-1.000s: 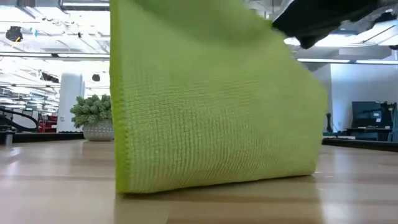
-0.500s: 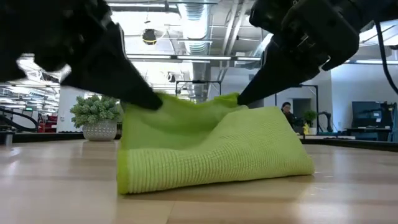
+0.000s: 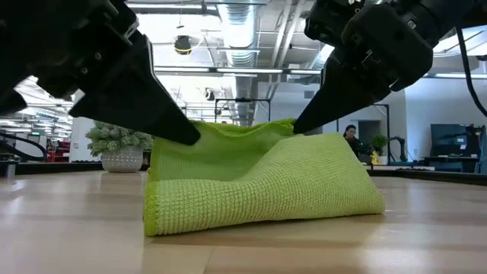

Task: Fold microfiber towels
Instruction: Fold the light green towel

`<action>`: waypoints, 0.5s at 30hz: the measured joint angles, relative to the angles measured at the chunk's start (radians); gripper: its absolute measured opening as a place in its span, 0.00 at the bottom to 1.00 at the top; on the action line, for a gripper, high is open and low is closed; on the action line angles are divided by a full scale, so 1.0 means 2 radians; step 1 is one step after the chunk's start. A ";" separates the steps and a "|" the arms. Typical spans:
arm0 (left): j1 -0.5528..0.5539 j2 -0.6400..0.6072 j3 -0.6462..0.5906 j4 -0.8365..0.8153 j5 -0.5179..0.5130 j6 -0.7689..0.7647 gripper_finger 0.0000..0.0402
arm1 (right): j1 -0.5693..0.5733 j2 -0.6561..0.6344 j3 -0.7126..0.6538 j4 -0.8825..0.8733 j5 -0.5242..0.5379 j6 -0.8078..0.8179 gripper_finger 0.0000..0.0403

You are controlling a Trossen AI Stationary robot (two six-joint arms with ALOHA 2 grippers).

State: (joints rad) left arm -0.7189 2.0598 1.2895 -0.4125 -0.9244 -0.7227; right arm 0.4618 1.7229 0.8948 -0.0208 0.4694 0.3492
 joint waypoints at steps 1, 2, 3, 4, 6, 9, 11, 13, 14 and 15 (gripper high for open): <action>0.000 0.000 0.002 0.000 -0.001 0.000 0.01 | 0.000 0.000 0.000 0.000 0.000 0.000 0.02; 0.000 0.000 0.003 0.000 -0.002 0.000 0.01 | 0.000 0.000 0.000 0.000 0.000 0.001 0.02; 0.001 0.000 0.003 0.000 -0.003 -0.002 0.01 | -0.001 0.000 0.000 0.000 0.000 0.001 0.02; 0.001 0.000 0.003 0.000 -0.005 -0.006 0.01 | -0.001 0.000 0.000 0.001 0.000 0.001 0.02; 0.001 0.000 0.003 -0.003 -0.008 -0.020 0.01 | -0.002 0.000 0.000 0.003 0.001 0.001 0.02; 0.001 0.000 0.003 -0.017 -0.006 -0.046 0.06 | -0.003 0.000 0.000 0.003 0.001 0.001 0.02; 0.001 0.000 0.003 -0.026 -0.005 -0.060 0.11 | -0.006 0.000 0.000 0.003 0.001 0.001 0.02; 0.001 0.000 0.003 -0.033 -0.001 -0.069 0.17 | -0.007 0.005 0.000 0.008 0.001 0.001 0.02; 0.001 0.000 0.003 -0.036 0.002 -0.070 0.19 | -0.009 0.011 0.001 0.012 0.001 0.001 0.02; 0.001 0.000 0.003 -0.037 0.002 -0.073 0.22 | -0.011 0.016 0.000 0.010 0.001 -0.001 0.02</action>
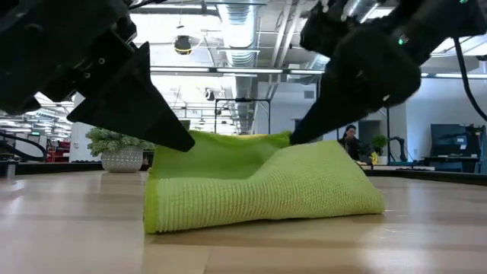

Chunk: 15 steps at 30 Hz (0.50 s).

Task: Fold microfiber towels
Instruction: Fold the light green towel

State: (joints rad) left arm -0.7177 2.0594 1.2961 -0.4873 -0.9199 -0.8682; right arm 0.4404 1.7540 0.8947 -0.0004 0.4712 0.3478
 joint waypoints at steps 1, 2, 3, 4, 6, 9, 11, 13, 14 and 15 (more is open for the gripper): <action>-0.001 0.000 0.000 -0.001 0.000 -0.005 0.24 | -0.002 0.005 -0.001 0.002 -0.002 -0.002 0.02; -0.001 0.000 0.000 -0.004 0.000 -0.012 0.25 | -0.004 0.014 0.000 0.015 -0.001 -0.002 0.02; -0.001 0.000 0.000 -0.009 0.000 -0.021 0.27 | -0.008 0.023 0.001 0.023 -0.002 -0.002 0.02; 0.000 0.000 0.000 -0.018 0.001 -0.033 0.27 | -0.011 0.033 0.001 0.022 -0.002 -0.002 0.03; -0.001 0.000 0.000 -0.042 0.007 -0.064 0.28 | -0.017 0.052 0.000 0.029 -0.003 -0.003 0.04; 0.000 0.000 0.000 -0.082 0.014 -0.113 0.28 | -0.024 0.068 0.000 0.034 -0.001 -0.004 0.08; 0.000 0.000 0.000 -0.102 0.013 -0.135 0.28 | -0.026 0.075 0.000 0.037 -0.001 -0.007 0.11; 0.000 0.000 0.000 -0.115 0.014 -0.151 0.28 | -0.026 0.073 0.000 0.032 0.001 -0.008 0.15; 0.000 0.000 0.000 -0.117 0.013 -0.157 0.28 | -0.025 0.070 0.000 0.034 0.001 -0.009 0.18; 0.000 0.000 0.000 -0.120 0.013 -0.162 0.28 | -0.025 0.065 0.000 0.033 0.001 -0.009 0.20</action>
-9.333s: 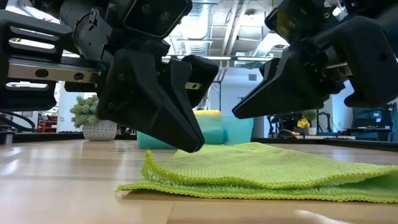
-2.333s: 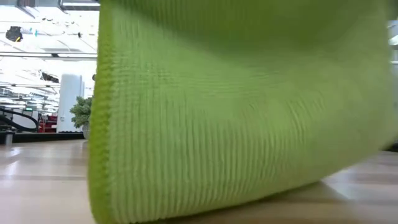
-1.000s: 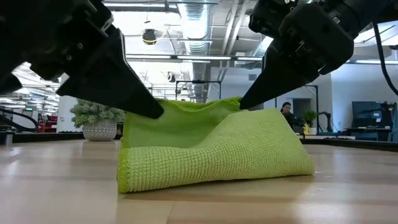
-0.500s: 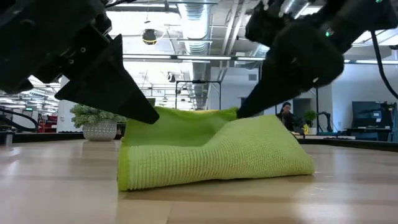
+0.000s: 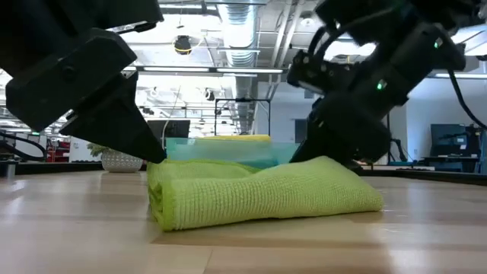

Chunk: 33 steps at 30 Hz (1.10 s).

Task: Fold microfiber towels
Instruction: Fold the light green towel

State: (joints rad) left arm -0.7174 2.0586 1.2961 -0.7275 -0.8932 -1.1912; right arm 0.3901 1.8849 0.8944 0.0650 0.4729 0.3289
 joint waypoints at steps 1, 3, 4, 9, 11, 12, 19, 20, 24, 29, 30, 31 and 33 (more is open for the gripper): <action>0.000 0.000 0.000 -0.001 0.000 -0.002 0.28 | 0.000 -0.007 0.000 -0.006 0.000 -0.005 0.22; 0.000 0.000 0.000 -0.002 0.000 -0.010 0.28 | 0.004 -0.024 0.000 -0.008 0.000 -0.016 0.26; 0.000 0.000 0.001 -0.008 0.001 -0.016 0.28 | 0.006 -0.036 0.000 -0.014 0.000 -0.022 0.28; -0.003 0.000 0.038 -0.051 0.014 -0.026 0.28 | 0.025 -0.097 0.000 -0.063 0.018 -0.022 0.33; -0.006 0.000 0.053 -0.062 0.004 -0.025 0.28 | 0.036 -0.118 0.000 -0.073 0.025 -0.022 0.33; -0.008 0.000 0.059 -0.064 -0.001 -0.020 0.28 | 0.043 -0.126 0.000 -0.076 0.022 -0.025 0.32; 0.012 0.001 0.049 0.029 -0.026 0.052 0.28 | 0.085 -0.090 0.000 0.001 -0.089 -0.073 0.21; 0.021 0.001 0.041 0.053 -0.027 0.061 0.28 | 0.087 -0.076 0.000 0.018 -0.098 -0.076 0.19; 0.054 0.002 0.005 0.143 -0.012 0.096 0.28 | 0.082 -0.031 0.000 0.053 -0.121 -0.070 0.09; 0.088 0.002 -0.057 0.222 0.044 0.107 0.28 | 0.075 -0.004 0.000 0.039 -0.134 -0.047 0.03; 0.092 0.002 -0.069 0.228 0.051 0.098 0.28 | 0.075 0.000 0.000 0.043 -0.146 -0.047 0.04; 0.093 0.002 -0.078 0.233 0.051 0.088 0.28 | 0.075 0.003 0.001 0.043 -0.158 -0.047 0.05; 0.094 0.000 -0.090 0.238 0.049 0.069 0.28 | 0.076 0.004 0.000 0.039 -0.176 -0.053 0.06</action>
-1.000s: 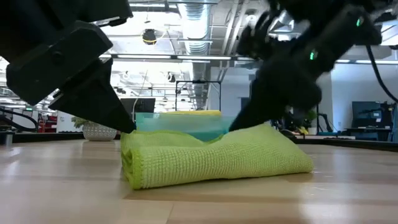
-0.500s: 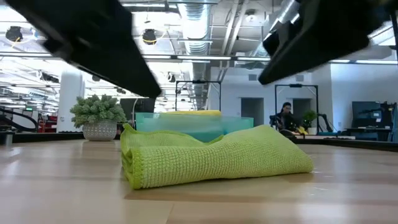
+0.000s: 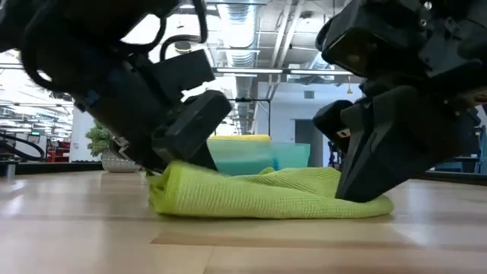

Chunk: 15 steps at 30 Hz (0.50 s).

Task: Fold microfiber towels
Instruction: Fold the light green towel

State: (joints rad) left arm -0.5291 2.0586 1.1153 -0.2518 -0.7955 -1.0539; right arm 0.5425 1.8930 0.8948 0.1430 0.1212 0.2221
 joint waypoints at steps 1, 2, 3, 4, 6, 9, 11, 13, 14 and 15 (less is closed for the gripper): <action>-0.001 0.000 -0.002 -0.001 -0.005 -0.002 0.28 | 0.000 -0.001 0.000 0.000 -0.007 -0.005 0.06; -0.002 0.000 -0.001 -0.004 -0.007 -0.001 0.28 | 0.000 -0.002 0.000 -0.001 -0.009 -0.007 0.06; -0.004 0.000 0.003 -0.007 -0.008 0.007 0.28 | 0.000 -0.007 0.000 -0.006 -0.010 -0.009 0.05; -0.005 0.001 0.010 -0.012 -0.010 0.016 0.28 | 0.001 -0.015 -0.001 -0.007 -0.010 -0.009 0.04; -0.008 0.002 0.026 -0.022 -0.011 0.042 0.28 | 0.002 -0.031 0.000 0.000 -0.002 -0.008 0.03; -0.013 0.001 0.060 -0.020 -0.010 0.084 0.28 | 0.002 -0.052 0.000 0.014 0.053 0.003 0.02; -0.018 0.001 0.078 -0.024 -0.010 0.111 0.28 | -0.004 -0.056 0.000 0.021 0.102 0.020 0.02; -0.023 0.001 0.091 -0.024 -0.010 0.134 0.28 | -0.016 -0.052 0.000 0.028 0.122 0.034 0.03; -0.026 0.001 0.095 -0.022 -0.009 0.141 0.28 | -0.024 -0.047 0.000 0.029 0.122 0.042 0.03; -0.029 0.001 0.096 -0.021 -0.006 0.144 0.28 | -0.032 -0.040 0.000 0.027 0.122 0.050 0.03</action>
State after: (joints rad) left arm -0.5861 2.0605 1.3079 -0.2936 -0.8074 -0.7661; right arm 0.4788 1.8139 0.8954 0.1974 0.3655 0.3213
